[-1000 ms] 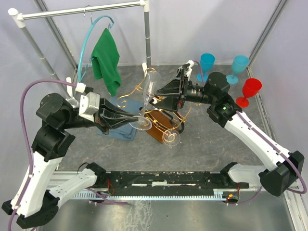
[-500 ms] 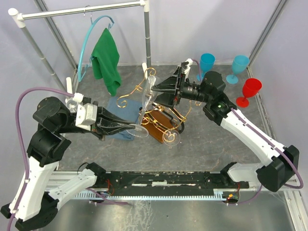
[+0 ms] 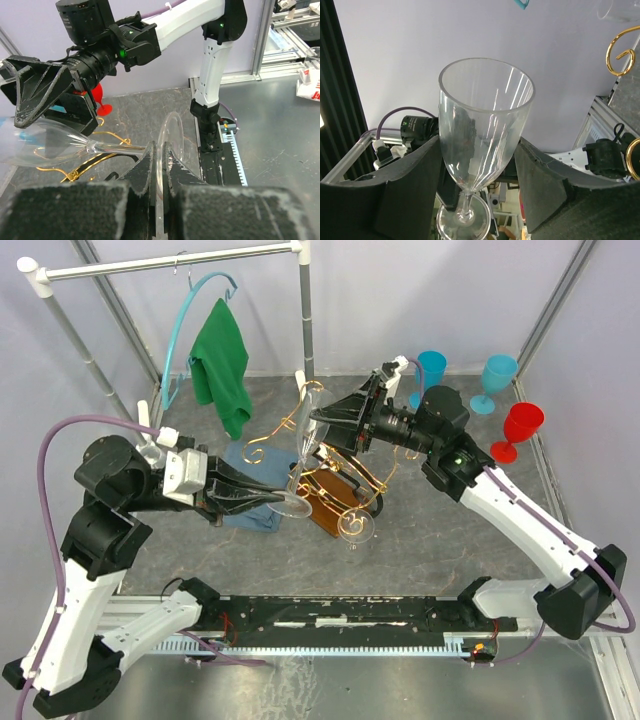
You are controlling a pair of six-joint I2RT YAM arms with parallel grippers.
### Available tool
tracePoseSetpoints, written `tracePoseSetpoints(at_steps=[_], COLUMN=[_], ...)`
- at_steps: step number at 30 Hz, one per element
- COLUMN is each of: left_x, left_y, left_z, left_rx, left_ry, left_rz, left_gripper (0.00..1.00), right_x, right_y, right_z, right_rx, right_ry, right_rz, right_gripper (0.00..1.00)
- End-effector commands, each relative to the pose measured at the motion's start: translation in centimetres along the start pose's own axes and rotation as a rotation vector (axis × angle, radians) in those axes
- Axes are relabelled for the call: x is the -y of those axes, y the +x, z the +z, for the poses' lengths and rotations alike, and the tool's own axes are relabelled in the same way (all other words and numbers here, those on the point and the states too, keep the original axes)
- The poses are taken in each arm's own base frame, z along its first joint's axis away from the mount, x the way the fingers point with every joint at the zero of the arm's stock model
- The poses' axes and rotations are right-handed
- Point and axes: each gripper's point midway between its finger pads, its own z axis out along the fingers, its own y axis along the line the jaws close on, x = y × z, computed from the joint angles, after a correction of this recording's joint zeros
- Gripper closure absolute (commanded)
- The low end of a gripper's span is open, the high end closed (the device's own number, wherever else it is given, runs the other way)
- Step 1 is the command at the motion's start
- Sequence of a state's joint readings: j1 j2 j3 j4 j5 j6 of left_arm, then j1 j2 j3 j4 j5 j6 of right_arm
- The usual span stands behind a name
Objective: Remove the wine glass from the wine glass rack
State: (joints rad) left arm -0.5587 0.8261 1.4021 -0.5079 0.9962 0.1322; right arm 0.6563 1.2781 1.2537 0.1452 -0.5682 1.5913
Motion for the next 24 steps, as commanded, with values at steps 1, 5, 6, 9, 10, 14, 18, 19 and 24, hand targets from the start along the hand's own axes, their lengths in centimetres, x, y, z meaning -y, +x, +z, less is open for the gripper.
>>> tracePoseSetpoints(at_steps=[1, 5, 6, 9, 10, 14, 18, 19, 24], left_x=[-0.5, -0.6, -0.6, -0.6, -0.5, -0.6, -0.8, -0.8, -1.0], left_y=[-1.9, -1.9, -1.9, -2.1, -2.1, -2.2, -1.9, -1.8, -1.4], left_z=[0.0, 0.1, 0.1, 0.1, 0.0, -0.1, 0.1, 0.1, 0.2], left_rx=[0.046, 0.049, 0.05, 0.057, 0.059, 0.062, 0.059, 0.06, 0.056], left_ry=[-0.021, -0.017, -0.018, -0.021, -0.022, -0.034, -0.039, -0.039, -0.037], left_rz=[0.092, 0.085, 0.084, 0.081, 0.084, 0.084, 0.075, 0.074, 0.064], left_gripper=[0.97, 0.97, 0.97, 0.97, 0.97, 0.97, 0.97, 0.97, 0.97], right_x=[-3.1, -2.7, -2.7, -2.5, -2.5, -2.4, -1.9, -1.8, -1.8], right_y=[-0.1, 0.0, -0.1, -0.4, -0.4, -0.6, -1.0, -1.2, -1.6], right_z=[-0.8, -0.6, -0.6, -0.2, -0.1, 0.3, 0.4, 0.5, 0.6], right_rx=[0.065, 0.075, 0.08, 0.088, 0.089, 0.098, 0.129, 0.144, 0.172], right_ry=[-0.06, -0.053, -0.052, -0.048, -0.047, -0.043, -0.028, -0.025, -0.033], right_rz=[-0.057, -0.06, -0.063, -0.06, -0.062, -0.062, -0.058, -0.055, -0.055], right_gripper=[0.34, 0.33, 0.32, 0.28, 0.27, 0.24, 0.24, 0.24, 0.25])
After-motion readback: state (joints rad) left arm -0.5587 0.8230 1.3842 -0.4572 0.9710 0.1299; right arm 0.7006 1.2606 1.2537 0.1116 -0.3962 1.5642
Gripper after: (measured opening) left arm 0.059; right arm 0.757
